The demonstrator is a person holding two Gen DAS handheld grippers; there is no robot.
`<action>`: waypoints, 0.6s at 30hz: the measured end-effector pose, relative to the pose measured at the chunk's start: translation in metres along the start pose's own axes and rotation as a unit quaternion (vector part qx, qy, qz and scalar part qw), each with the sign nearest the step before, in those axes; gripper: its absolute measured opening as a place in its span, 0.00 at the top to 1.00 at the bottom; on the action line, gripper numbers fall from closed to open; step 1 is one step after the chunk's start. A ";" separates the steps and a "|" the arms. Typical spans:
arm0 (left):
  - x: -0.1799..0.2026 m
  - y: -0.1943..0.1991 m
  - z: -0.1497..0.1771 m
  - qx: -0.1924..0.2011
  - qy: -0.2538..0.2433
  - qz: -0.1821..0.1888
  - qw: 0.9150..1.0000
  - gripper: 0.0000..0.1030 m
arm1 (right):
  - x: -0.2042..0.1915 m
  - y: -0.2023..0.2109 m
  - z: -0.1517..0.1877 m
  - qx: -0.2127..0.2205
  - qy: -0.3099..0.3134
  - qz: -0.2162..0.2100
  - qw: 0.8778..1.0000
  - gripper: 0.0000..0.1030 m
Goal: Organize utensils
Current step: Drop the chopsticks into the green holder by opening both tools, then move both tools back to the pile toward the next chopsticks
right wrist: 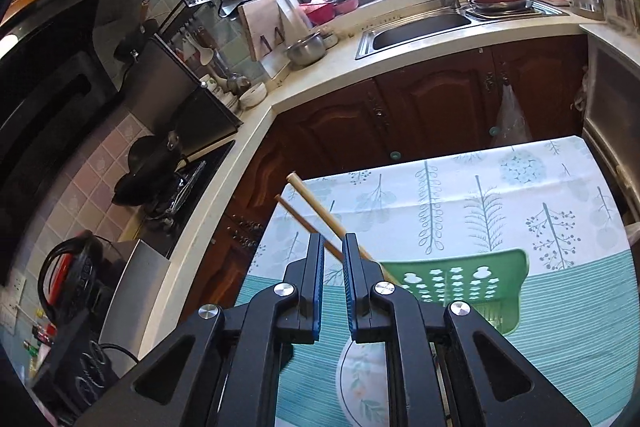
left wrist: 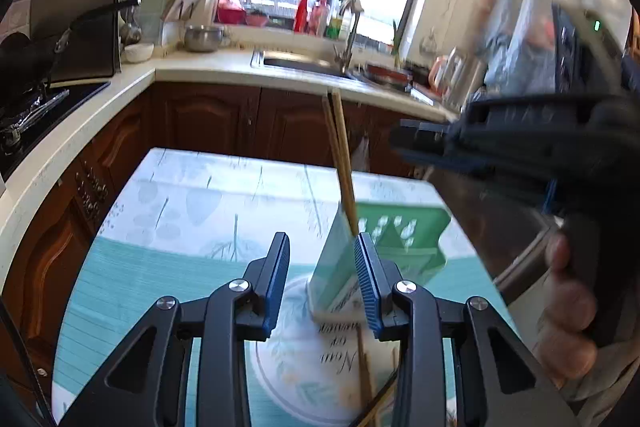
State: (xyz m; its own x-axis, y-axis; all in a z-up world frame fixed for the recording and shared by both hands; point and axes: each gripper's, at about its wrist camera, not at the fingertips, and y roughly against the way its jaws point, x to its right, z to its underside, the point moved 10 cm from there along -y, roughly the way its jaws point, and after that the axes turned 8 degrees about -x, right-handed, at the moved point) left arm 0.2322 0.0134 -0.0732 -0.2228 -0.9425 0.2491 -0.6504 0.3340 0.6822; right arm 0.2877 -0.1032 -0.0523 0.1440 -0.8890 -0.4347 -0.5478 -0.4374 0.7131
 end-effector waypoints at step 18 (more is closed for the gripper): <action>0.033 -0.017 0.087 -0.179 -0.122 0.047 0.975 0.61 | 0.050 0.012 0.149 -0.110 -0.031 0.048 0.992 0.84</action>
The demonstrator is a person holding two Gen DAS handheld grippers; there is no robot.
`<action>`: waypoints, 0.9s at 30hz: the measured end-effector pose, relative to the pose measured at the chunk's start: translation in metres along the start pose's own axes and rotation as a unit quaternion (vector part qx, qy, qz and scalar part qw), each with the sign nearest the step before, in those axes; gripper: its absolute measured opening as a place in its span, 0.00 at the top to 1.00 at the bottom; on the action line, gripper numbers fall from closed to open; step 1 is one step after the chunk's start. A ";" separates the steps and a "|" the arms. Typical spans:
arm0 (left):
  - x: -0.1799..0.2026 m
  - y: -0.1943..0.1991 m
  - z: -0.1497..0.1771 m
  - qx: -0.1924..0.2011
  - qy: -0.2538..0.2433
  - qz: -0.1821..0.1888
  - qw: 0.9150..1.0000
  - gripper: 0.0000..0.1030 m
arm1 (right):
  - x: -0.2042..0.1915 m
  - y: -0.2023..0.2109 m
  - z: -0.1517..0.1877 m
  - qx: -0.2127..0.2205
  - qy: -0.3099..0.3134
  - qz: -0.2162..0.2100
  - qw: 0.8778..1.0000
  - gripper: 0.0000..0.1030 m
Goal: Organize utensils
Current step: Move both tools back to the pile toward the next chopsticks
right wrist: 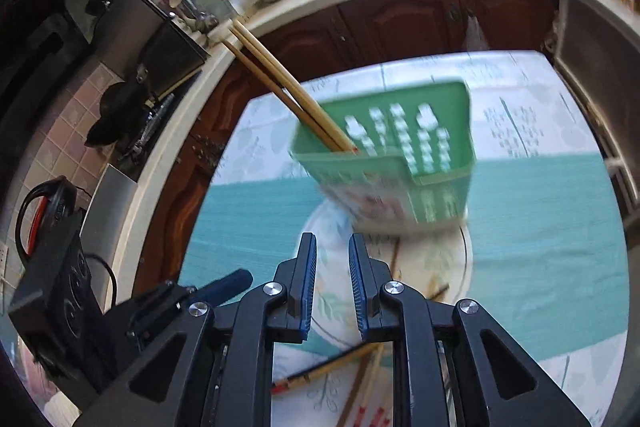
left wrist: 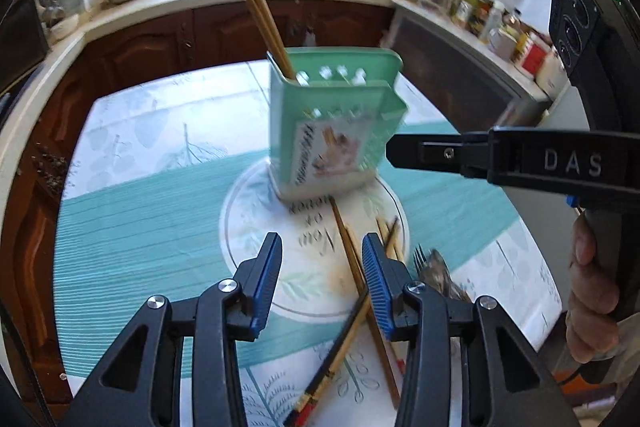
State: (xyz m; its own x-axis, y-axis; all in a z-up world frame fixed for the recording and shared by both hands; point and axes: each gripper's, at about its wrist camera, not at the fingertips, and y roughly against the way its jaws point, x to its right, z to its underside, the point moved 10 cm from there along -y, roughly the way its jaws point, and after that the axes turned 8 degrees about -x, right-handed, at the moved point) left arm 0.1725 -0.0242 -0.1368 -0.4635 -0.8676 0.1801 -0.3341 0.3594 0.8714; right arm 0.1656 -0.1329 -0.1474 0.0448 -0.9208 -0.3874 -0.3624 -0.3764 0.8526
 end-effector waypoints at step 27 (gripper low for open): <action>0.025 -0.071 0.053 -0.182 -0.073 0.063 0.979 0.71 | 0.077 -0.092 0.109 -0.127 -0.215 -0.048 0.967 0.79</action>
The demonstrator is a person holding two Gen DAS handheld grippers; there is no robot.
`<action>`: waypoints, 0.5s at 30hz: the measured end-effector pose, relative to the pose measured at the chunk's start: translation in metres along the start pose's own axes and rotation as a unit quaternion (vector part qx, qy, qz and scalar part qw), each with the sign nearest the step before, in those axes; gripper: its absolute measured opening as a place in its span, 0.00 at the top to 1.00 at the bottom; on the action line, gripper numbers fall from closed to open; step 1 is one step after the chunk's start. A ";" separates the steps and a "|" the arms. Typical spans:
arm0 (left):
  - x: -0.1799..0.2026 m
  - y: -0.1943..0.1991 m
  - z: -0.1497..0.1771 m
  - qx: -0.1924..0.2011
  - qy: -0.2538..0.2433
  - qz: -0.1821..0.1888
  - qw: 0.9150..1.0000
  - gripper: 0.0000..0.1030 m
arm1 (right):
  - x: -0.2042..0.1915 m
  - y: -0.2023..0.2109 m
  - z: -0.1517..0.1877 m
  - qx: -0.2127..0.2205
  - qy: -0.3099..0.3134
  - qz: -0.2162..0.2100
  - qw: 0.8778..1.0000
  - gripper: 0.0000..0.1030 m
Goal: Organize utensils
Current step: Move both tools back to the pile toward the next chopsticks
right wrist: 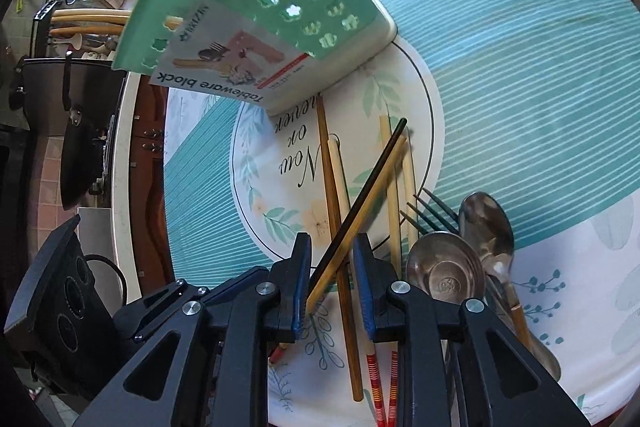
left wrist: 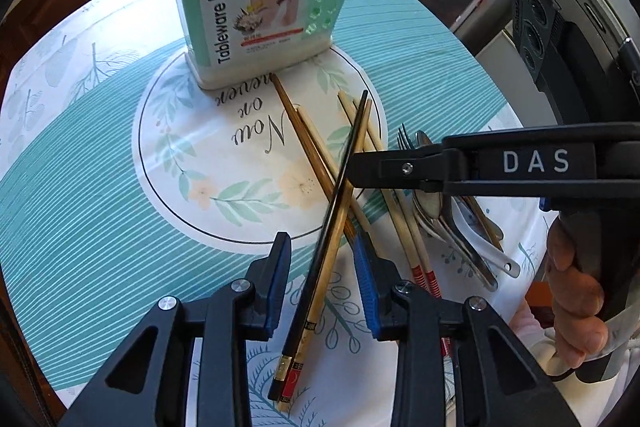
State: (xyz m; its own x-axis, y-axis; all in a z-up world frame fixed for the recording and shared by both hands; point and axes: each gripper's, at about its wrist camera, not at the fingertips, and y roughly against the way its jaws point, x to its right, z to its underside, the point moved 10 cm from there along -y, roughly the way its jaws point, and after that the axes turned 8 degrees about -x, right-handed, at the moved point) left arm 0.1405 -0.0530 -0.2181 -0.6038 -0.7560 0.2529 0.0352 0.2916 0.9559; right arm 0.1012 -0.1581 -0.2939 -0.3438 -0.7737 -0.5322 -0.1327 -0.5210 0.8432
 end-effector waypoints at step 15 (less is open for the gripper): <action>0.003 -0.024 -0.006 -0.032 -0.020 0.024 0.999 0.79 | -0.002 -0.027 -0.003 0.016 -0.006 0.007 1.000 0.79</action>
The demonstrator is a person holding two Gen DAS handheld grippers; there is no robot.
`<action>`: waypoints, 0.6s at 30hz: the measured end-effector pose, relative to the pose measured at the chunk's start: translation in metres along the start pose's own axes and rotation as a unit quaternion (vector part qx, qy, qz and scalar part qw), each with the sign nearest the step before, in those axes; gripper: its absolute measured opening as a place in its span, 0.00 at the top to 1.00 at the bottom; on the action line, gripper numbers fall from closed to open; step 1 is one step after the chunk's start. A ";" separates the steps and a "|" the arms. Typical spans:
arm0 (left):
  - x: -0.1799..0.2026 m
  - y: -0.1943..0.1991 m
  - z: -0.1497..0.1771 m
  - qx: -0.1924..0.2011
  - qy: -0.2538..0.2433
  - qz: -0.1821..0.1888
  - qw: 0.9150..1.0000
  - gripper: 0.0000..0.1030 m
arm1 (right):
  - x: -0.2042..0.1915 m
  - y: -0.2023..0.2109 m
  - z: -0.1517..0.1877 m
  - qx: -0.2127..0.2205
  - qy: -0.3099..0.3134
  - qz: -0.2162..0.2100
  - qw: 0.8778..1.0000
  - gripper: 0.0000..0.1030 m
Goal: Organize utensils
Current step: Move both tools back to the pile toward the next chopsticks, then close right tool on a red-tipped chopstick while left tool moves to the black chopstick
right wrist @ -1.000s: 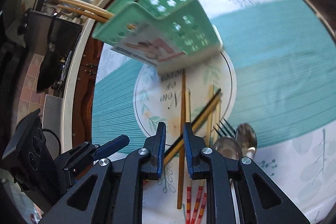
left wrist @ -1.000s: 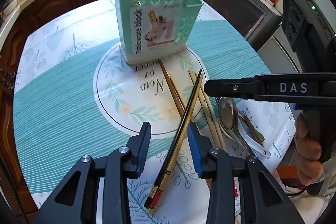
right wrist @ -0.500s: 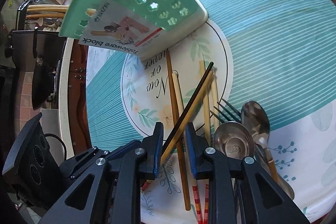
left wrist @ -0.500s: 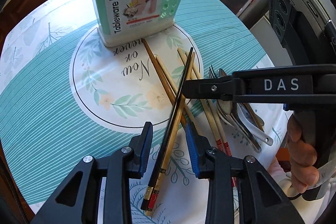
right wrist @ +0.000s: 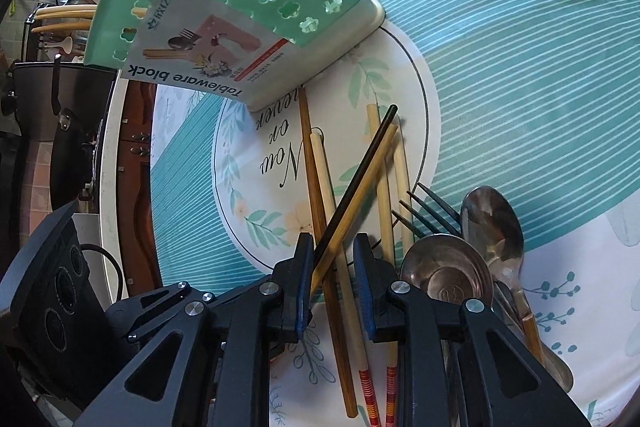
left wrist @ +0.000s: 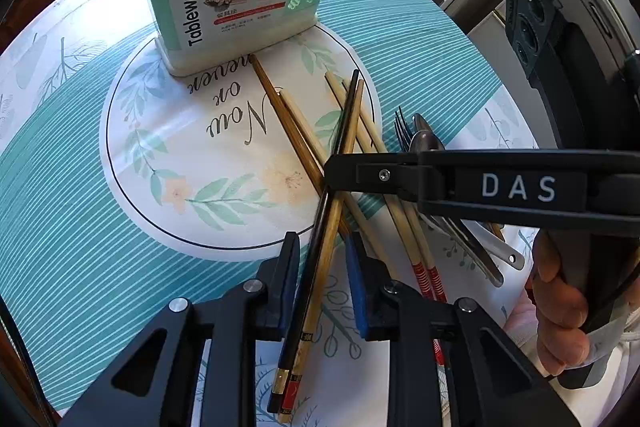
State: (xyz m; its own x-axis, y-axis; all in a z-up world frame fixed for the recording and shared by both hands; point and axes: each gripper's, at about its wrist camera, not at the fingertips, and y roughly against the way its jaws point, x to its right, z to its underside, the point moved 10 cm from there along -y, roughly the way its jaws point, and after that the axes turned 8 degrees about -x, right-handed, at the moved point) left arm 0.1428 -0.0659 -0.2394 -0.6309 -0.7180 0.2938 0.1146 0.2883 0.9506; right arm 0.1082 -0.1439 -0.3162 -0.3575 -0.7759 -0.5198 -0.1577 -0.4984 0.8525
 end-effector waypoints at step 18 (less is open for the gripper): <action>0.007 -0.011 -0.004 -0.012 -0.016 0.012 1.000 0.79 | 0.002 0.014 0.006 0.031 0.028 0.010 0.999 0.91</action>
State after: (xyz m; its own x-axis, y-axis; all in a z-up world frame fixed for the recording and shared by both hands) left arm 0.1404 -0.0768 -0.2470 -0.6516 -0.6906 0.3137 0.1477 0.2902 0.9455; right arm 0.1001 -0.1498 -0.3052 -0.3098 -0.8065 -0.5035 -0.2085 -0.4590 0.8636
